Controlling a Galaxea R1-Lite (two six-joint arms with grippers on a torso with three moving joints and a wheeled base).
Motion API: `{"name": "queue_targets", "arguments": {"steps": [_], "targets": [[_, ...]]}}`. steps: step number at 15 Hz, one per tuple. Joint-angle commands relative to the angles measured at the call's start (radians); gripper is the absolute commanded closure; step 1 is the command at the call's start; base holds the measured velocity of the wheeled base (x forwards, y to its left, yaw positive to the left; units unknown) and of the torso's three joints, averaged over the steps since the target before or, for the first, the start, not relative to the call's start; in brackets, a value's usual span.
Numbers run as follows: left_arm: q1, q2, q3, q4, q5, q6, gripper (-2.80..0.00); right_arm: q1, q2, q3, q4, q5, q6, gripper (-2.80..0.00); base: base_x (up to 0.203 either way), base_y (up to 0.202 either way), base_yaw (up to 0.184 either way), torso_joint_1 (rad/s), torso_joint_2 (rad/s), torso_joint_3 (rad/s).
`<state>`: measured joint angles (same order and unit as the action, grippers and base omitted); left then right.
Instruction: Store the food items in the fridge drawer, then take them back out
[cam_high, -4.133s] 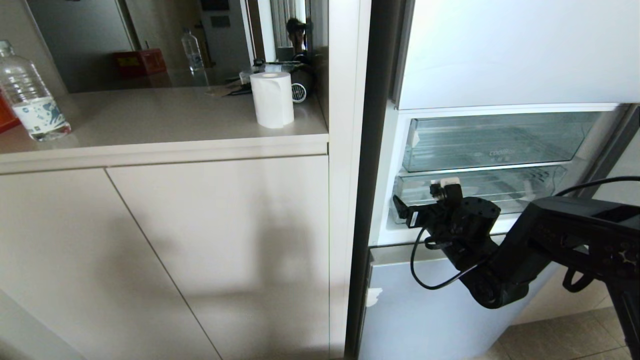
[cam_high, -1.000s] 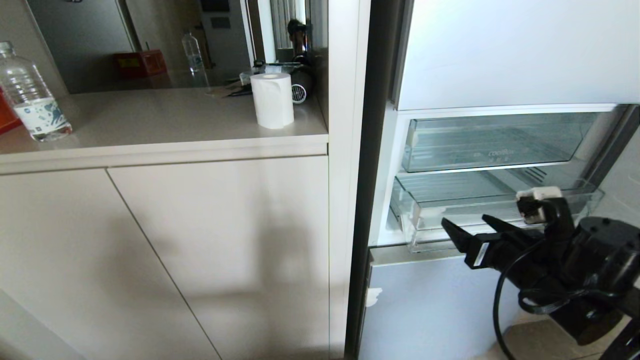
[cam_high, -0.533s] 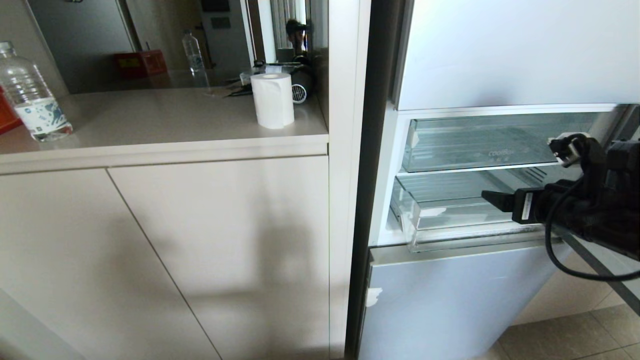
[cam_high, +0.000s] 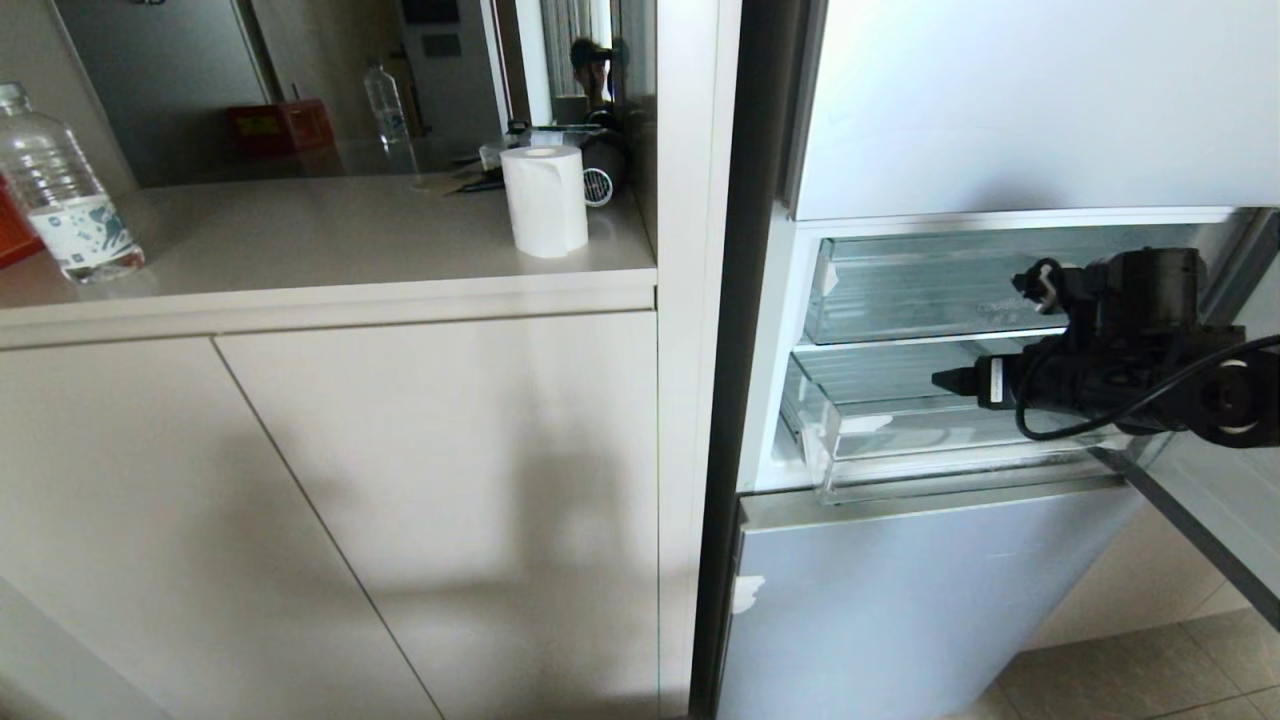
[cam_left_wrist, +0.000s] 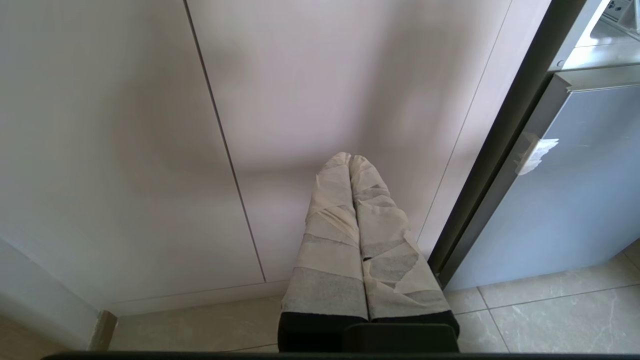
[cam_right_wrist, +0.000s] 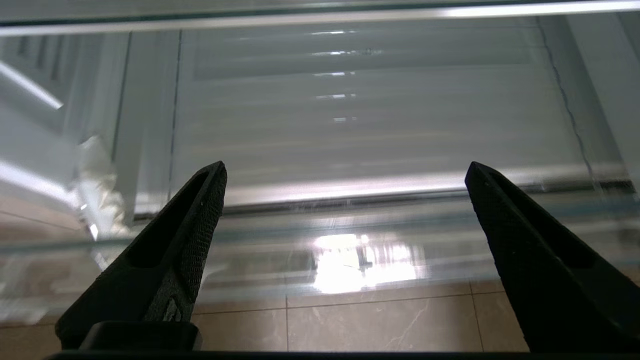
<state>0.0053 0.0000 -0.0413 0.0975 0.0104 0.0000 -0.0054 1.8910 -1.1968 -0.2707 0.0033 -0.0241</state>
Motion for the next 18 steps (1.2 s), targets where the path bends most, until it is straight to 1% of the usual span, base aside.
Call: {"name": "queue_targets", "arguments": {"steps": [1,4,5,7,9,12,18], "targets": [[0.001,0.002,0.0,0.001,0.0,0.0,0.0,-0.014,0.119,-0.103,0.021,0.025,-0.004,-2.8,0.0,0.0,0.0,0.0,0.0,0.0],[0.001,0.002,0.0,0.001,0.0,0.0,0.0,-0.016,0.145,-0.154,0.133,0.032,-0.003,-2.8,0.0,0.0,0.0,0.0,0.0,0.0],[0.001,0.002,0.0,0.001,0.0,-0.001,0.0,-0.016,0.129,-0.155,0.171,0.032,-0.002,-2.8,0.0,0.0,0.0,0.0,0.0,0.0],[0.001,0.002,0.0,0.001,0.0,0.0,0.0,-0.018,0.08,-0.157,0.295,0.032,-0.001,-2.8,0.0,0.0,0.0,0.0,0.0,0.0],[0.001,0.002,0.0,0.001,0.0,0.0,0.0,-0.028,0.038,-0.158,0.374,0.034,-0.001,-2.8,0.0,0.0,0.0,0.0,0.0,0.0],[0.001,0.002,0.0,0.001,0.0,0.0,0.0,-0.049,-0.01,-0.15,0.449,0.042,0.0,-2.8,0.0,0.0,0.0,0.0,0.0,0.0],[0.001,0.002,0.0,0.001,0.0,0.0,0.0,-0.101,-0.074,-0.112,0.534,0.046,0.0,-2.8,0.0,0.0,0.0,0.0,0.0,0.0]]}}
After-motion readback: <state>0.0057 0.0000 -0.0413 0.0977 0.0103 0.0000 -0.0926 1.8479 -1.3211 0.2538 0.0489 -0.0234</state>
